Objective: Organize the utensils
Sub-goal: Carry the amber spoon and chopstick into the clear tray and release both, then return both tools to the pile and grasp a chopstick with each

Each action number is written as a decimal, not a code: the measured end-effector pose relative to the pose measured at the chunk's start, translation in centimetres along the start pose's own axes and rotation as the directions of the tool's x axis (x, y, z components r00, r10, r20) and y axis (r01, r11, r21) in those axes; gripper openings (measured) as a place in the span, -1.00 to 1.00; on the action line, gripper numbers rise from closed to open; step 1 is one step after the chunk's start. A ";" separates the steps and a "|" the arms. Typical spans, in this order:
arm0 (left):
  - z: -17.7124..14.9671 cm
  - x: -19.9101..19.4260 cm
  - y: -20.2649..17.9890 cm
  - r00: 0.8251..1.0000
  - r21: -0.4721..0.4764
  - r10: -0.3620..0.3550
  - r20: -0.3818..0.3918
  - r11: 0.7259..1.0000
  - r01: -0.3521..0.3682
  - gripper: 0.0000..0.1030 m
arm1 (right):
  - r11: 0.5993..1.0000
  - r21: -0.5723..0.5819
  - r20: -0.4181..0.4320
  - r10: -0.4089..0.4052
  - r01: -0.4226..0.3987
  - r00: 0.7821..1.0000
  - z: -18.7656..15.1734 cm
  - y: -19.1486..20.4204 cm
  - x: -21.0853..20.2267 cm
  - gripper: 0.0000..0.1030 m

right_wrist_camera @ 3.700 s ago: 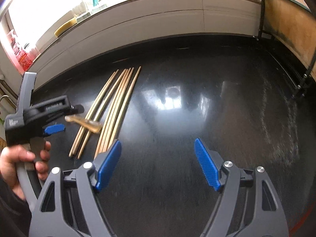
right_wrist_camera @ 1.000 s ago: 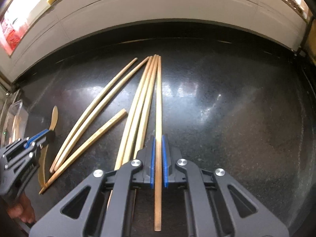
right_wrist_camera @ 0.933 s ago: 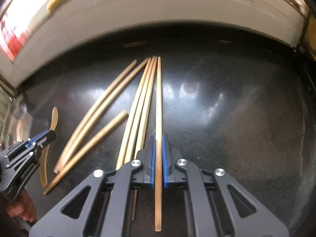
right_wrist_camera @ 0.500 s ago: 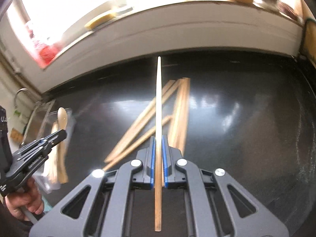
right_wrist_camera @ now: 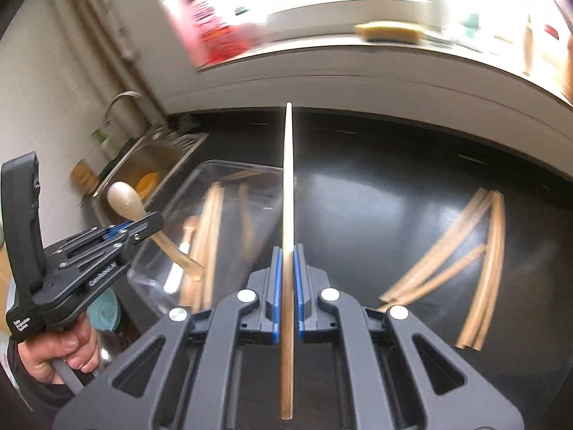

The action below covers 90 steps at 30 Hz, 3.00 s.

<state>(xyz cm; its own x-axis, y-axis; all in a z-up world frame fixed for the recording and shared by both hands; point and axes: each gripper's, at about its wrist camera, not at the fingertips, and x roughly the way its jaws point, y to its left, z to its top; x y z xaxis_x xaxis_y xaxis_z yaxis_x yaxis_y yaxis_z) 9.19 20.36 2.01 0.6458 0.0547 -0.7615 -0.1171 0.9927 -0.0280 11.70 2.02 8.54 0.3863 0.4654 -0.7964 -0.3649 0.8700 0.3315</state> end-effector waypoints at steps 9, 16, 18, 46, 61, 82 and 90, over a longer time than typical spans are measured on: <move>-1.1 -0.5 5.1 0.998 -0.051 0.062 -0.024 0.997 -0.063 -0.86 | 0.990 -0.050 -0.076 0.131 -0.135 0.989 2.0 7.0 4.8 -0.86; -0.9 0.4 6.2 0.997 -0.070 0.065 -0.037 0.995 -0.067 -0.86 | 0.987 -0.051 -0.127 0.144 -0.151 0.981 2.6 9.1 7.8 -0.86; -0.7 0.9 6.2 0.997 -0.068 0.060 -0.040 0.996 -0.063 -0.86 | 0.989 -0.046 -0.133 0.135 -0.142 0.982 2.7 9.2 8.6 -0.86; -0.2 6.0 7.9 0.996 -0.134 -0.010 -0.088 0.991 -0.002 0.71 | 0.996 0.085 -0.070 0.038 -0.032 0.997 3.9 1.6 8.2 0.43; -3.0 1.3 -4.2 0.983 -0.012 -0.183 0.020 0.983 0.184 0.84 | 0.911 0.240 0.038 -0.354 0.335 0.935 -9.9 -14.9 -6.6 0.45; 0.1 17.0 -26.8 0.980 0.587 -0.150 -0.127 0.785 0.196 0.83 | 0.896 0.302 -0.040 -0.331 0.327 0.943 -12.3 -25.0 -5.6 0.45; 0.6 19.6 -27.1 0.971 0.586 -0.164 -0.171 0.776 0.234 0.83 | 0.895 0.284 -0.060 -0.342 0.345 0.938 -9.5 -25.8 -2.8 0.45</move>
<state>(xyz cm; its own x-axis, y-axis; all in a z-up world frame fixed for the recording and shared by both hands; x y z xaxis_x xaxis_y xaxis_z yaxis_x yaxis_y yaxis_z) 25.48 -5.43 -11.81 0.5174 -0.1283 -0.8461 0.5022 0.8460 0.1789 12.03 -23.26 -2.60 0.4367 0.1288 -0.8904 0.0468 0.9851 0.1655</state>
